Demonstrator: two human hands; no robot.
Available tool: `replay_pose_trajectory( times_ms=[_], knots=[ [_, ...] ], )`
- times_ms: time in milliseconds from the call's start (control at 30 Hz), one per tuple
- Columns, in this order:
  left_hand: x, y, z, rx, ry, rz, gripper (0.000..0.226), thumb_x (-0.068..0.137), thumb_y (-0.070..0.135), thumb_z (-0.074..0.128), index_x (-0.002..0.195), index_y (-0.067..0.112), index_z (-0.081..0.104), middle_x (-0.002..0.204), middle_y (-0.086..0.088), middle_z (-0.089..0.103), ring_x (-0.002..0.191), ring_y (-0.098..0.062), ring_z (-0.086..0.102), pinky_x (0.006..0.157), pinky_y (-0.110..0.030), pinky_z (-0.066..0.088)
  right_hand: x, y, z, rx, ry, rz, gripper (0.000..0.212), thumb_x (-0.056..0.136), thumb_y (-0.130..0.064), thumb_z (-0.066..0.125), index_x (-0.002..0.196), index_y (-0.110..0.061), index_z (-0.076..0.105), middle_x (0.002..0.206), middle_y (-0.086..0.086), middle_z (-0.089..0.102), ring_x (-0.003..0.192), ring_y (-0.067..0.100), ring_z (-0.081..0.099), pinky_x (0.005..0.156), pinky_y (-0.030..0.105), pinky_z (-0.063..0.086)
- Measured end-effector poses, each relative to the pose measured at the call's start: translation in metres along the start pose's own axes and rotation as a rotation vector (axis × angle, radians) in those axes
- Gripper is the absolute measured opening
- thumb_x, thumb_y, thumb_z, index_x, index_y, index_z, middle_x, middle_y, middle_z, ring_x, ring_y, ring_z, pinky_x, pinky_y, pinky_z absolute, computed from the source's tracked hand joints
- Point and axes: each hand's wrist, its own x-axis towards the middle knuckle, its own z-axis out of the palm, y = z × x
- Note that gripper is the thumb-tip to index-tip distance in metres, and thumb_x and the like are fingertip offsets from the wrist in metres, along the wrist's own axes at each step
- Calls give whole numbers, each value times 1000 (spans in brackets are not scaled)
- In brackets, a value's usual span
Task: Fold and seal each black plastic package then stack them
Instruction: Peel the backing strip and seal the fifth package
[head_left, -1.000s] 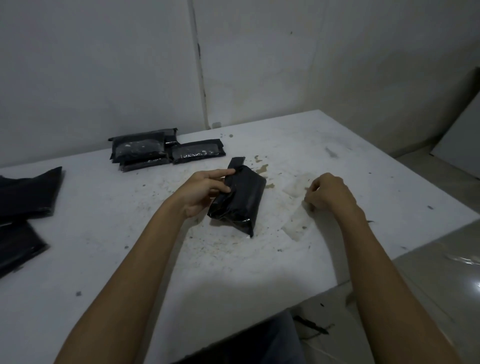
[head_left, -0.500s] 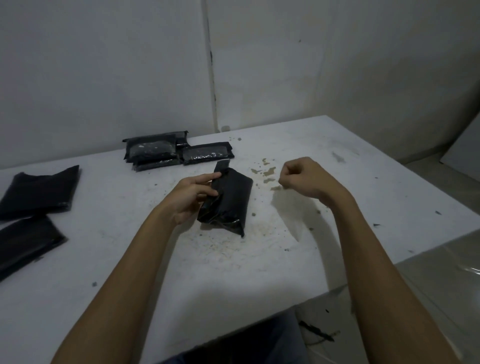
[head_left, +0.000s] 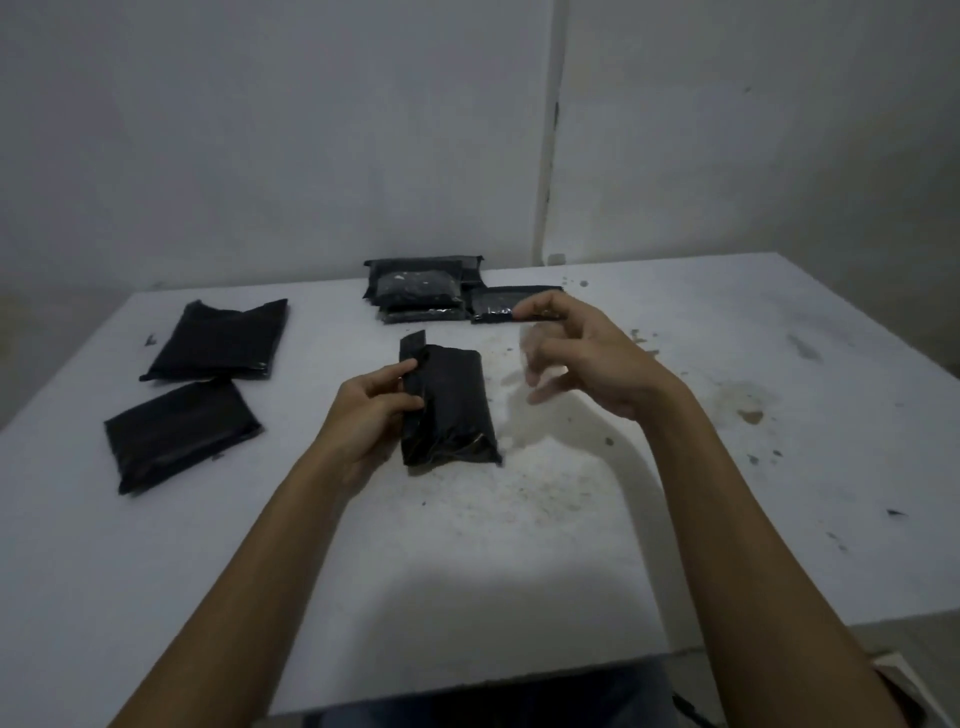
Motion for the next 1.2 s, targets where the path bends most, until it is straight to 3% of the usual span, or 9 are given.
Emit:
replay_pose_trajectory(
  times_ms=[67, 167, 267, 367, 500, 700, 867, 1033, 1200],
  knots=[
    [-4, -3, -4, 22, 11, 19, 53, 92, -10, 62, 139, 14, 62, 114, -11, 70, 97, -25, 68, 81, -30, 60, 13, 2, 18, 37, -8, -8, 41, 93, 11, 58, 124, -15, 60, 82, 10, 62, 68, 22, 64, 55, 36, 58],
    [-3, -8, -9, 201, 23, 108, 53, 95, 0, 68, 143, 21, 58, 114, -8, 68, 100, -18, 69, 72, -17, 58, 35, 11, 46, 102, 0, 15, 36, 95, 0, 65, 126, -18, 63, 76, 3, 64, 64, 15, 62, 48, 31, 54],
    [5, -15, -17, 490, 31, 217, 54, 96, 19, 72, 147, 26, 55, 121, -5, 59, 107, -20, 66, 85, -22, 57, 53, 25, 67, 154, 34, 64, 34, 95, -3, 67, 126, -16, 63, 68, 4, 60, 54, 12, 56, 43, 25, 45],
    [8, -20, -21, 724, 20, 339, 57, 93, 41, 73, 145, 30, 53, 124, 1, 44, 105, -10, 55, 92, -15, 49, 64, 38, 79, 113, 85, 100, 30, 97, -6, 65, 124, -17, 65, 68, 3, 59, 54, 12, 52, 43, 23, 40],
    [15, -27, -27, 893, -3, 498, 75, 82, 71, 60, 144, 31, 51, 144, 10, 31, 136, -13, 36, 115, -36, 40, 72, 47, 84, 185, 142, 155, 28, 99, -7, 59, 124, -16, 66, 64, 1, 49, 46, 8, 40, 37, 19, 30],
    [21, -28, -27, 987, -116, 567, 93, 85, 85, 46, 155, 26, 32, 167, 10, 15, 152, -17, 24, 123, -53, 30, 73, 52, 73, 591, 84, 234, 30, 99, -4, 47, 126, -11, 58, 65, -4, 47, 40, 3, 30, 33, 15, 22],
    [28, -27, -27, 1011, -180, 551, 105, 75, 87, 53, 157, 28, 24, 172, 8, 6, 158, -12, 2, 128, -59, 0, 76, 54, 68, 741, 56, 232, 33, 97, -3, 49, 128, -12, 54, 64, -6, 48, 41, 2, 32, 34, 14, 24],
    [32, -25, -24, 1033, -195, 582, 109, 69, 88, 59, 154, 30, 21, 168, 10, 13, 154, -17, 16, 127, -61, -2, 81, 56, 70, 849, 56, 204, 44, 83, -4, 54, 126, -10, 52, 78, 0, 48, 40, 5, 32, 35, 16, 23],
    [37, -22, -20, 1075, -219, 592, 115, 66, 91, 59, 155, 30, 19, 169, 8, 15, 159, -16, 4, 125, -65, -4, 83, 64, 67, 965, -4, 208, 34, 79, -7, 53, 113, -11, 56, 76, 1, 43, 48, 7, 24, 37, 17, 22]
  ],
)
